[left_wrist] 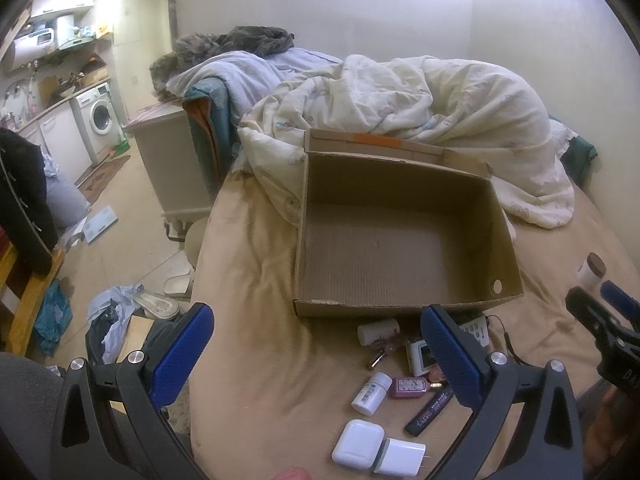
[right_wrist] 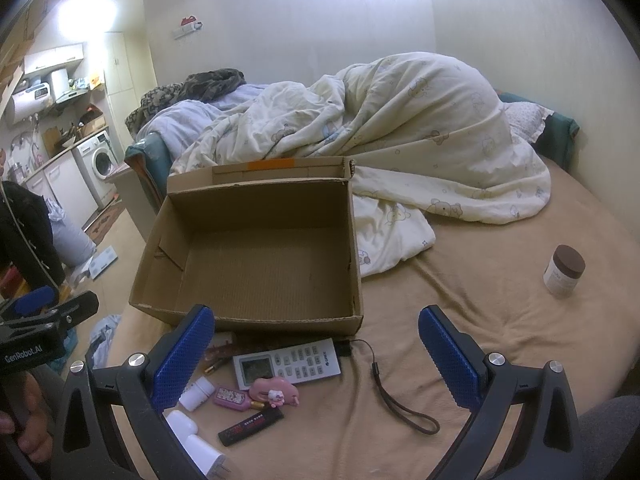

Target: Organize rigid objects

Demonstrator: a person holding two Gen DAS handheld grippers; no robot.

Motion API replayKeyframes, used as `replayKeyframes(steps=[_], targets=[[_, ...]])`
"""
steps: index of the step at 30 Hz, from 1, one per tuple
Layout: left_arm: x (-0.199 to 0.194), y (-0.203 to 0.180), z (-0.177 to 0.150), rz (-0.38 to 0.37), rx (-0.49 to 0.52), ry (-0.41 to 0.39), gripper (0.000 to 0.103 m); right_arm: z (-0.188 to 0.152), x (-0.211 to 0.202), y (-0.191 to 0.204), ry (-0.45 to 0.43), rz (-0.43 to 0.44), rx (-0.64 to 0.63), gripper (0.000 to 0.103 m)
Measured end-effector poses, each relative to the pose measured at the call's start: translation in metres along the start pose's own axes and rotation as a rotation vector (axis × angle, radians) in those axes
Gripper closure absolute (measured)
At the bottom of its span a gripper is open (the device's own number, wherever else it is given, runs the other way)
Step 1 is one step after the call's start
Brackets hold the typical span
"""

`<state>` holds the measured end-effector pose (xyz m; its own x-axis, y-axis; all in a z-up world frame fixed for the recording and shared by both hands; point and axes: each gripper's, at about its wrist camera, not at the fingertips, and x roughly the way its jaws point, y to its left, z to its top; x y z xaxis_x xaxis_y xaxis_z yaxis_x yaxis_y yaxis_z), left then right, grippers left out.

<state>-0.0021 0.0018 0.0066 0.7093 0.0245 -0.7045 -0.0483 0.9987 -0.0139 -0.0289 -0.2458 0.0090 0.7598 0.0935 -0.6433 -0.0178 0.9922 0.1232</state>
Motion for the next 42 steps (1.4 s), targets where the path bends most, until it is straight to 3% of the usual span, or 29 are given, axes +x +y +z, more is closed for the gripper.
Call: replayKeyframes(steps=[11, 17, 23, 31, 36, 38, 42], targets=[[0.000, -0.001, 0.000, 0.001, 0.000, 0.001, 0.000, 0.000, -0.001, 0.000, -0.001, 0.003, 0.003, 0.000], [0.010, -0.003, -0.004, 0.018, 0.026, 0.047, 0.000, -0.001, 0.001, -0.001, 0.027, 0.017, 0.013, 0.000], [0.046, -0.008, -0.019, 0.028, 0.083, 0.238, 0.000, -0.003, 0.007, -0.001, 0.072, 0.041, 0.033, 0.000], [0.105, -0.022, -0.069, 0.005, 0.199, 0.588, 0.003, -0.005, 0.012, -0.003, 0.104, 0.058, 0.057, 0.000], [0.123, -0.031, -0.093, -0.043, 0.245, 0.707, 0.004, -0.004, 0.014, -0.005, 0.119, 0.070, 0.076, 0.000], [0.128, -0.035, -0.101, -0.040, 0.275, 0.736, 0.013, -0.005, 0.014, -0.006, 0.124, 0.076, 0.084, 0.000], [0.136, -0.039, -0.107, -0.066, 0.267, 0.768, 0.020, -0.006, 0.016, -0.009, 0.137, 0.086, 0.097, 0.000]])
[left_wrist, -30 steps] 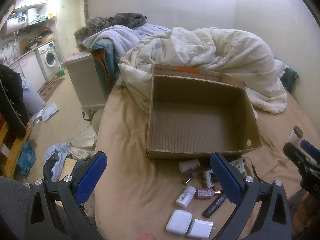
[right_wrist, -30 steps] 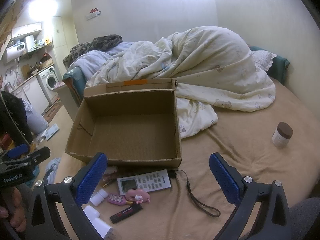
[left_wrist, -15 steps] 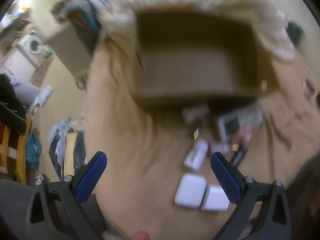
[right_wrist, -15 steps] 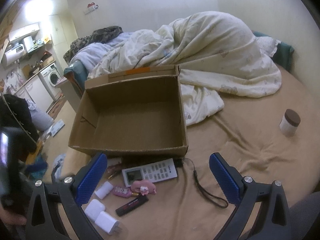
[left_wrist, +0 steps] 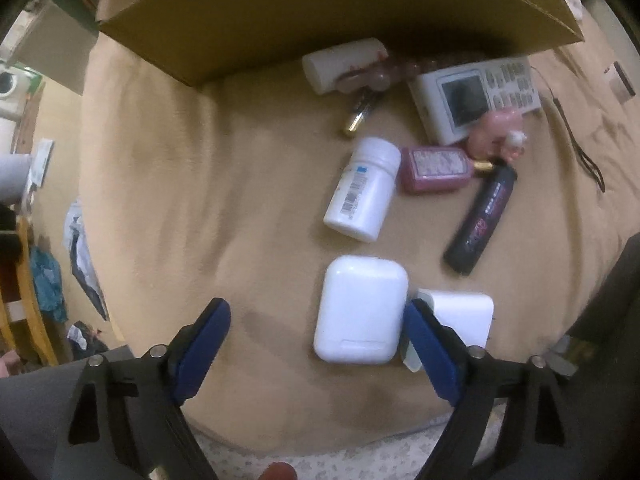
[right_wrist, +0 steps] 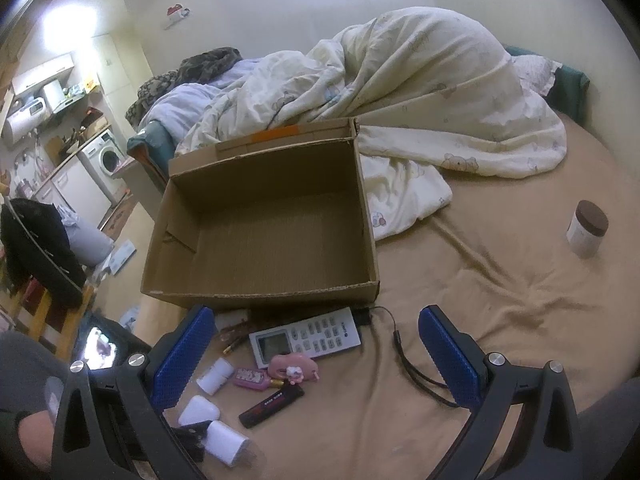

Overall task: Organize rigid objects
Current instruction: 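Grasp the white earbud case with the left tool, then lift the earbud case with the left tool while the right tool grasps the white charger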

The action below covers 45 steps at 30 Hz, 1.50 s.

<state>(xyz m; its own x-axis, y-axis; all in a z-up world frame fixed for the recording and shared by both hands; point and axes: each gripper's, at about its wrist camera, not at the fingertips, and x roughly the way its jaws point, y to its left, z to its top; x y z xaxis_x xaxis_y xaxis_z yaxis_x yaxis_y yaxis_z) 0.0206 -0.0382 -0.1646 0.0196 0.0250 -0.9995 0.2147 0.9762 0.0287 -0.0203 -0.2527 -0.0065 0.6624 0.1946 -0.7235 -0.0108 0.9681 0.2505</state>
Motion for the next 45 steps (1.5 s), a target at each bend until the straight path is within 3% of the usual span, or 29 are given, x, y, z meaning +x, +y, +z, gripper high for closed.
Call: replayKeyframes(steps=[3, 15, 16, 17, 18, 24, 29, 32, 39, 42, 45], targets=[[0.004, 0.000, 0.001, -0.035, -0.001, 0.010, 0.035, 0.000, 0.000, -0.001, 0.006, 0.002, 0.010, 0.000], [0.010, 0.009, -0.003, -0.037, -0.017, 0.035, 0.035, -0.002, 0.002, -0.003, 0.030, -0.003, 0.013, 0.000], [0.012, 0.010, -0.001, -0.035, -0.016, 0.035, 0.042, -0.002, 0.002, -0.004, 0.031, -0.004, 0.012, 0.000], [0.013, 0.010, -0.001, -0.044, -0.010, 0.037, 0.060, -0.002, 0.002, -0.004, 0.032, -0.004, 0.012, 0.000], [0.015, 0.009, -0.002, -0.047, -0.001, 0.045, 0.063, -0.002, 0.003, -0.004, 0.033, -0.004, 0.012, 0.000], [0.012, 0.020, -0.002, -0.079, -0.050, 0.028, 0.063, -0.002, 0.001, -0.006, 0.030, -0.002, 0.016, 0.000], [-0.029, 0.040, 0.003, -0.079, -0.105, -0.067, 0.063, -0.005, 0.005, -0.006, 0.059, 0.001, 0.010, 0.000], [-0.060, 0.055, 0.011, -0.059, -0.122, -0.133, 0.063, -0.008, 0.013, -0.006, 0.109, 0.022, 0.017, 0.000], [-0.108, 0.072, 0.034, 0.014, -0.122, -0.287, 0.063, -0.032, 0.039, 0.001, 0.324, 0.163, 0.156, 0.000], [-0.106, 0.076, 0.033, -0.004, -0.137, -0.311, 0.063, -0.052, 0.051, 0.016, 0.430, 0.192, 0.232, 0.000], [-0.095, 0.087, 0.032, -0.078, -0.164, -0.290, 0.063, -0.080, 0.074, 0.027, 0.617, 0.238, 0.384, 0.000]])
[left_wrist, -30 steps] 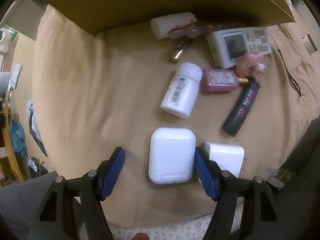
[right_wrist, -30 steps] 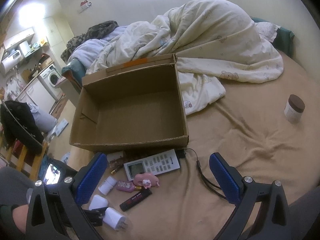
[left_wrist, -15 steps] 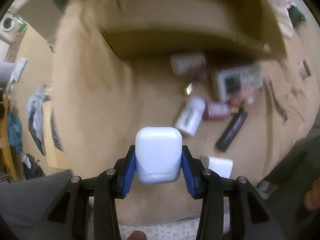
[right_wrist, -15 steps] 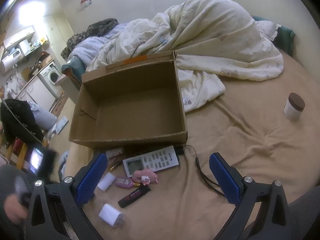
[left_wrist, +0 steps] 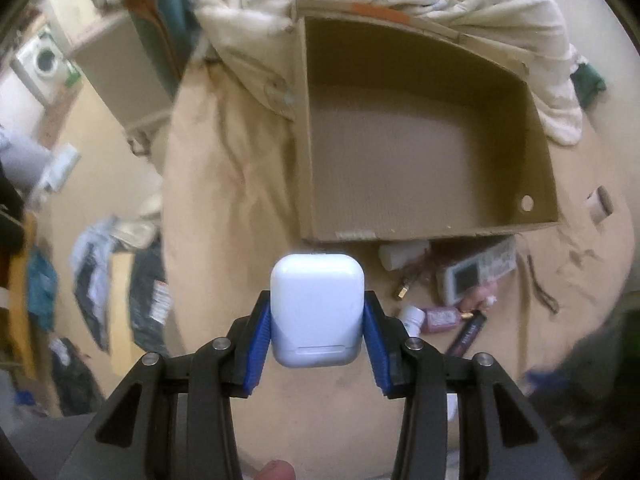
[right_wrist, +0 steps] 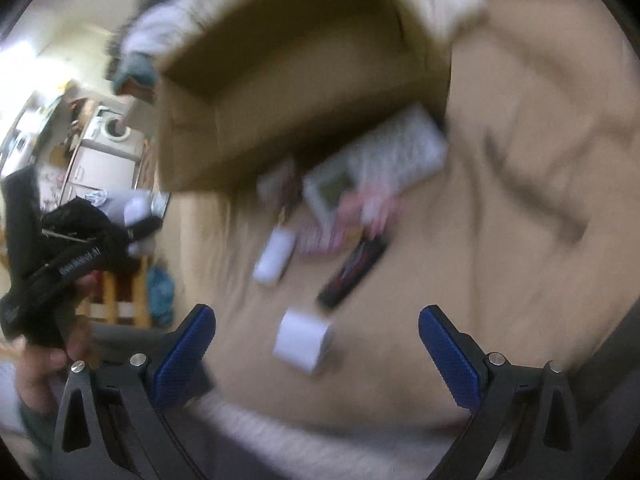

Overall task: Organize rigid objects
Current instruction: 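Lift the earbud case with the left tool while the right tool grasps the white charger, then lower the earbud case and charger into the box and open both tools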

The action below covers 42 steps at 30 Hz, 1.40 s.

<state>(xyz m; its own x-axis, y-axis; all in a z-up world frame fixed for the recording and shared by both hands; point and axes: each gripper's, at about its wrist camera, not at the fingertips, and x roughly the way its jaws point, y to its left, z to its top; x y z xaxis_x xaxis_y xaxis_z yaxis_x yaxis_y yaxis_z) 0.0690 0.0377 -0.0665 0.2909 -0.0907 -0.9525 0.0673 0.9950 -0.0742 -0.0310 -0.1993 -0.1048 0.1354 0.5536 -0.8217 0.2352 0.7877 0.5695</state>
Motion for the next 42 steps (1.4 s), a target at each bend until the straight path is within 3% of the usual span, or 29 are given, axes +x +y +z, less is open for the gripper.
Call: replayKeyframes(steps=[2, 12, 15, 17, 18, 25, 30, 38, 42], targets=[[0.003, 0.005, -0.001, -0.029, -0.028, 0.009, 0.063, -0.008, 0.020, 0.003, 0.056, -0.027, 0.034, 0.000], [-0.003, 0.003, -0.004, -0.027, -0.030, -0.012, 0.063, -0.021, 0.078, 0.031, 0.074, -0.243, 0.022, 0.008], [-0.004, 0.002, -0.003, -0.041, -0.027, -0.017, 0.063, -0.024, 0.098, 0.042, 0.087, -0.263, -0.031, 0.017], [-0.002, 0.002, -0.003, -0.051, -0.023, -0.008, 0.063, -0.026, 0.110, 0.048, 0.089, -0.333, -0.114, 0.038], [-0.001, 0.002, -0.003, -0.043, -0.019, -0.004, 0.063, -0.026, 0.109, 0.049, 0.079, -0.341, -0.120, 0.041], [0.006, 0.020, -0.004, -0.046, -0.091, 0.013, 0.063, -0.016, 0.084, 0.057, 0.051, -0.251, -0.150, 0.041], [0.000, 0.013, -0.005, -0.025, -0.049, -0.018, 0.063, 0.000, 0.040, 0.073, -0.035, -0.164, -0.227, 0.041], [-0.027, -0.003, 0.021, -0.036, -0.057, -0.067, 0.063, 0.043, -0.038, 0.084, -0.178, -0.125, -0.360, 0.041], [-0.043, -0.013, 0.039, -0.036, -0.050, -0.089, 0.063, 0.073, -0.068, 0.069, -0.200, -0.116, -0.356, 0.041]])
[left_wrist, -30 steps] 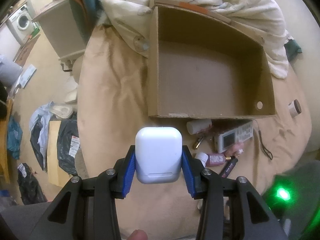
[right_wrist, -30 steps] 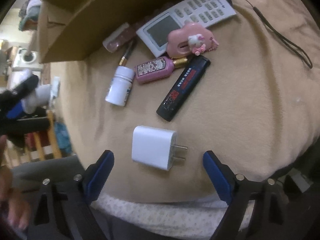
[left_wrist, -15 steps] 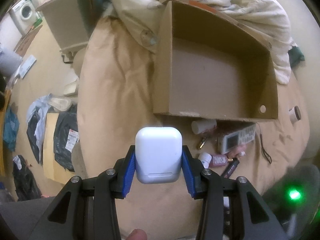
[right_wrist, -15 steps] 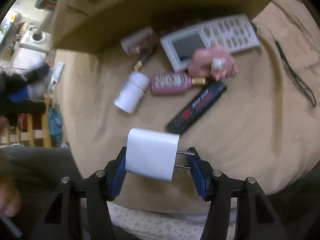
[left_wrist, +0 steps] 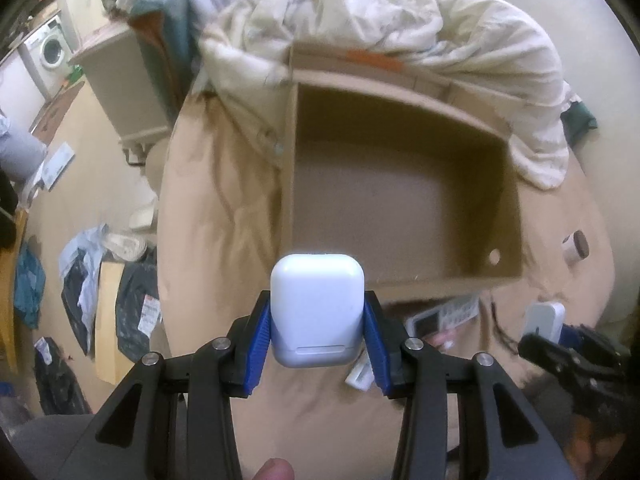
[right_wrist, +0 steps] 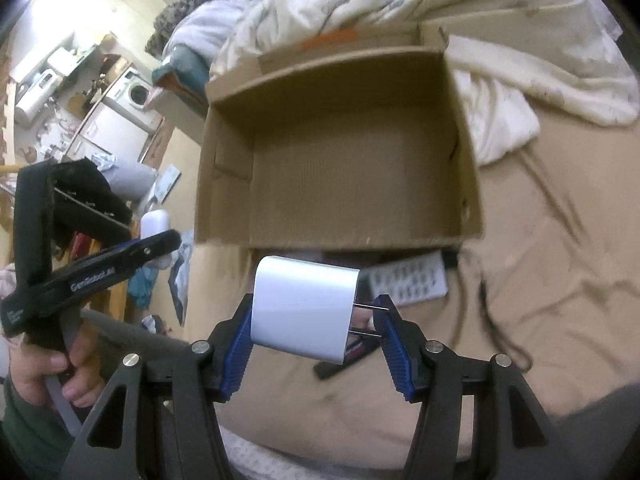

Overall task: Organize rigid objects
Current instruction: 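Lower the earbud case and charger into the box and open both tools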

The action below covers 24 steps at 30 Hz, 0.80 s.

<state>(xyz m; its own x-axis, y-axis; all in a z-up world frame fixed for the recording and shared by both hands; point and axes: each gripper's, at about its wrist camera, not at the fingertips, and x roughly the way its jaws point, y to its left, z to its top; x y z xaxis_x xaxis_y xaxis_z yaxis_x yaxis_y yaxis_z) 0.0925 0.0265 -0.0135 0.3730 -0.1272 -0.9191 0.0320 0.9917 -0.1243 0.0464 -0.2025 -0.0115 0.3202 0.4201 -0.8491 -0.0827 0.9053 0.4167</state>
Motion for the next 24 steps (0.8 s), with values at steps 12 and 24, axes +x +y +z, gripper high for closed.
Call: replayKeyframes(steps=[12, 24], targets=[[0.007, -0.014, 0.016, 0.092, 0.045, 0.062, 0.063, 0.001, 0.001, -0.027, 0.030, -0.025, 0.076, 0.041], [0.071, -0.058, 0.041, 0.083, 0.175, 0.067, 0.063, 0.041, 0.041, -0.037, 0.014, -0.068, 0.066, 0.041]])
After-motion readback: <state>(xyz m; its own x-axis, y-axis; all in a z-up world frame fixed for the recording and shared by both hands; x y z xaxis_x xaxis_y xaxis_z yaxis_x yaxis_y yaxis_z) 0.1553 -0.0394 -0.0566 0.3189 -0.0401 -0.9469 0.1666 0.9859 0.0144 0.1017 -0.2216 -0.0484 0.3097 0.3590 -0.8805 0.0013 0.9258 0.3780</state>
